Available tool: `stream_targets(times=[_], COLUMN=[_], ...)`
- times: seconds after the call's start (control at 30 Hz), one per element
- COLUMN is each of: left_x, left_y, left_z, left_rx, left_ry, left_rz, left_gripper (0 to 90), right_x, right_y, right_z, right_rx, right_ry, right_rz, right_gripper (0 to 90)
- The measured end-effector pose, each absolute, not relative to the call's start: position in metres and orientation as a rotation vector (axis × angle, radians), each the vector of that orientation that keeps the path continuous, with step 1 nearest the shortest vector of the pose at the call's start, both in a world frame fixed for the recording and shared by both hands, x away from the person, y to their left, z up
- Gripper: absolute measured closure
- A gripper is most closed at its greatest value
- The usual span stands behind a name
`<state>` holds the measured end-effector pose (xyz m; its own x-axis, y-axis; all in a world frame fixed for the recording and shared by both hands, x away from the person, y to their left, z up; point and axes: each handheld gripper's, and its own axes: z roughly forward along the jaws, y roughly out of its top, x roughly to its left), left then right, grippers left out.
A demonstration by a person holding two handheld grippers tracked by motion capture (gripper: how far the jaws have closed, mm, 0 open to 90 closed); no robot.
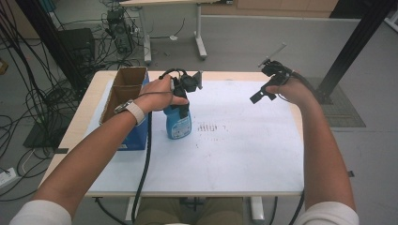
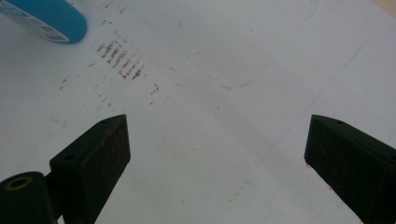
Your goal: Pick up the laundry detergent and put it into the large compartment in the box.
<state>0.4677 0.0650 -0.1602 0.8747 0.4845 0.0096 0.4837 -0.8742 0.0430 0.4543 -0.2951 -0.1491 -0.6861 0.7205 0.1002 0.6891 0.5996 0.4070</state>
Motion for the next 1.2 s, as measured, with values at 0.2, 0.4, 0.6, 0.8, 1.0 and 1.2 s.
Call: stream_targets(times=[0.2, 0.4, 0.6, 0.8, 1.0, 1.2], left_x=[0.468, 0.4673, 0.4672, 0.467, 0.4671, 0.4669], left_y=[0.0653, 0.0659, 0.0662, 0.0666, 0.0666, 0.0665], left_z=[-0.1602, -0.1604, -0.1605, -0.1605, -0.1603, -0.1603], left_rx=[3.004, 2.999, 2.997, 2.995, 2.998, 2.998], left_ry=[0.771, 0.777, 0.777, 0.776, 0.773, 0.774], left_rz=[0.032, 0.035, 0.036, 0.037, 0.037, 0.038], left_gripper=[38.1, 38.1, 38.1, 38.1, 38.1, 38.1], right_x=[0.4547, 0.4553, 0.4551, 0.455, 0.4543, 0.454], right_y=[-0.2941, -0.2933, -0.2927, -0.2933, -0.2939, -0.2942], right_z=[-0.1488, -0.1491, -0.1489, -0.1484, -0.1481, -0.1478], right_rx=[1.211, 1.209, 1.21, 1.209, 1.209, 1.211], right_ry=[2.743, 2.746, 2.744, 2.745, 2.744, 2.743], right_rz=[0.646, 0.645, 0.645, 0.642, 0.642, 0.644], right_gripper=[6.9, 6.9, 6.9, 6.9, 6.9, 6.9])
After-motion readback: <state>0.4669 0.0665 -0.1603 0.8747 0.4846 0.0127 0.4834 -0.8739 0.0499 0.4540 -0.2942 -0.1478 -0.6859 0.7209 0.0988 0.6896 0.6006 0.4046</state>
